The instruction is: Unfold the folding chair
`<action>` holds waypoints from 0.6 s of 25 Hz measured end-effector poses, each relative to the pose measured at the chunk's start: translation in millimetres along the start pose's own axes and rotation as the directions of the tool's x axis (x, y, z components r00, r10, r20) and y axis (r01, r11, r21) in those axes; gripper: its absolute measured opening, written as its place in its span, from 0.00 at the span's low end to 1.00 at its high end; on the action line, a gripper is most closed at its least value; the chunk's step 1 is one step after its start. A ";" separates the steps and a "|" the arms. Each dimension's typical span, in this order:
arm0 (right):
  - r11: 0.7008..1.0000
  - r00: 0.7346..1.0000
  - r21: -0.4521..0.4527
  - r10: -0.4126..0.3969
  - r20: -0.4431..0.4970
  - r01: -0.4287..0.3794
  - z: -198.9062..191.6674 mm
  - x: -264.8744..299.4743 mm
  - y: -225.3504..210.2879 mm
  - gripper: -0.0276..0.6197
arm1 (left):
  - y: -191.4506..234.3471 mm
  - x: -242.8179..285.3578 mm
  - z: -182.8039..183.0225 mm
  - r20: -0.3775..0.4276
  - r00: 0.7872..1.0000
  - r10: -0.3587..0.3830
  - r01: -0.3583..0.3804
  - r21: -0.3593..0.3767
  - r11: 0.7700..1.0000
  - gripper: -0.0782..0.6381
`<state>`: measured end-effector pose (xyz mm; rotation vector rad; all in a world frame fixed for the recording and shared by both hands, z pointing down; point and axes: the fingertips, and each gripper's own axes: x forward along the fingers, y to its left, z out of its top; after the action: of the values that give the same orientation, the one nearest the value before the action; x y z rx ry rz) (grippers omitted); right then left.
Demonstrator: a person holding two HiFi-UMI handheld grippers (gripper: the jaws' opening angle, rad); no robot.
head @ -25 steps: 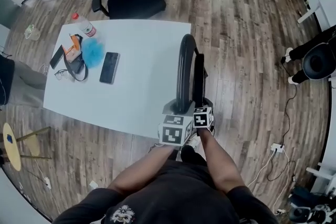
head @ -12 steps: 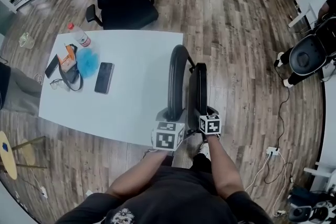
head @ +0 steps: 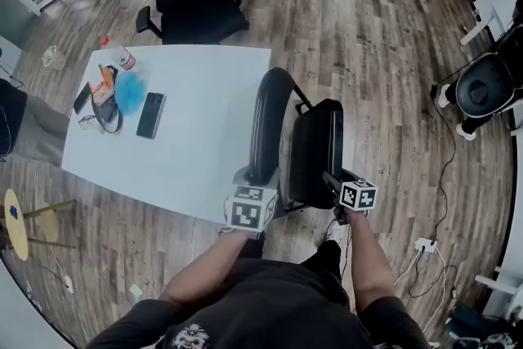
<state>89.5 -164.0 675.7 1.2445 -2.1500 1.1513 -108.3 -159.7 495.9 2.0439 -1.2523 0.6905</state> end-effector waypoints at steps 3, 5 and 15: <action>0.996 0.996 0.017 0.088 0.006 -0.088 -2.9 -20.7 -29.9 0.42 | -24.1 9.3 1.0 -0.009 0.999 0.041 -0.042 -0.035 0.999 0.31; 0.988 0.988 0.024 0.152 0.011 -0.152 -5.5 -30.8 -45.5 0.44 | -35.9 13.9 1.5 -0.020 0.998 0.066 -0.067 -0.040 0.997 0.30; 0.966 0.980 0.167 0.197 0.013 -0.196 -26.6 -63.0 -172.5 0.57 | -95.4 60.1 -9.0 -0.088 0.992 0.089 -0.091 -0.012 0.996 0.30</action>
<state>267.6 -155.2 727.2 1.1138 -2.2533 1.4414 1.9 -154.5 521.2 1.9329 -1.3016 0.8004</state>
